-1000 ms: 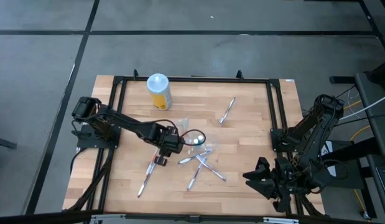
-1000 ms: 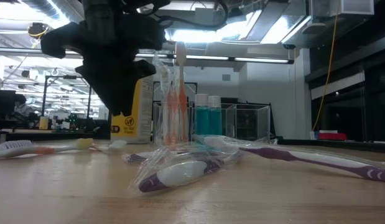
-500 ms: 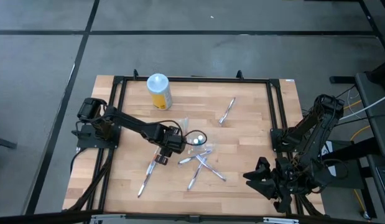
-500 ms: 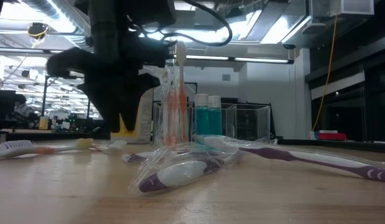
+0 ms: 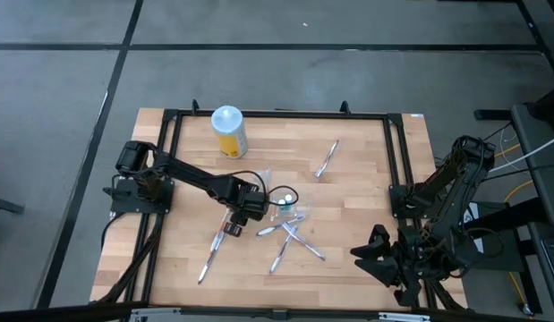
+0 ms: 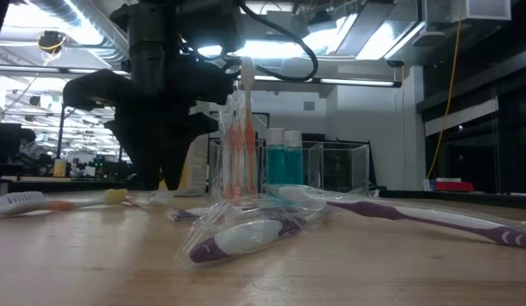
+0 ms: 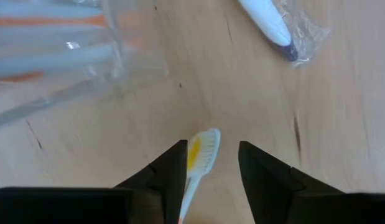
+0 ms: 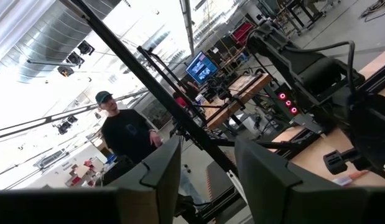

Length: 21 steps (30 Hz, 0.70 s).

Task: Pick & Place toothbrushing station
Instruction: Put the white and orange toothbrush into the left compartment of the transparent organizer

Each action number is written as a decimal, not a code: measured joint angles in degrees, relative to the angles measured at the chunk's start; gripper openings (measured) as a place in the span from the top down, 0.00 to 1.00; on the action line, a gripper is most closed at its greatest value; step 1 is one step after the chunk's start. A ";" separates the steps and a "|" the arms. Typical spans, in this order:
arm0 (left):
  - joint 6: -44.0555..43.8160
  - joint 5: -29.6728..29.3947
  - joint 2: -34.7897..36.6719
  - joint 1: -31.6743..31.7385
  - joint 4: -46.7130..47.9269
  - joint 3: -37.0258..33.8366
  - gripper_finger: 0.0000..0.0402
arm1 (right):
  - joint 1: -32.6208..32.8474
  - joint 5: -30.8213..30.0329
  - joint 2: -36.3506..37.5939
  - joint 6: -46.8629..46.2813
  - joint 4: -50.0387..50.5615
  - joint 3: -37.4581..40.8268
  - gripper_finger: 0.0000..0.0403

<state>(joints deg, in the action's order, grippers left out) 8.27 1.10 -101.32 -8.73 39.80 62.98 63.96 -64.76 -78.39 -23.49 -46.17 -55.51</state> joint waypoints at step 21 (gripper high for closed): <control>-0.92 0.02 -2.20 0.15 -0.83 0.02 0.68 | 0.00 0.27 0.00 -0.26 0.13 0.00 0.62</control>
<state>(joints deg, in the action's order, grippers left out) 7.35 1.13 -103.52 -8.58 38.97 63.00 63.96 -64.49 -78.39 -23.75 -46.04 -55.51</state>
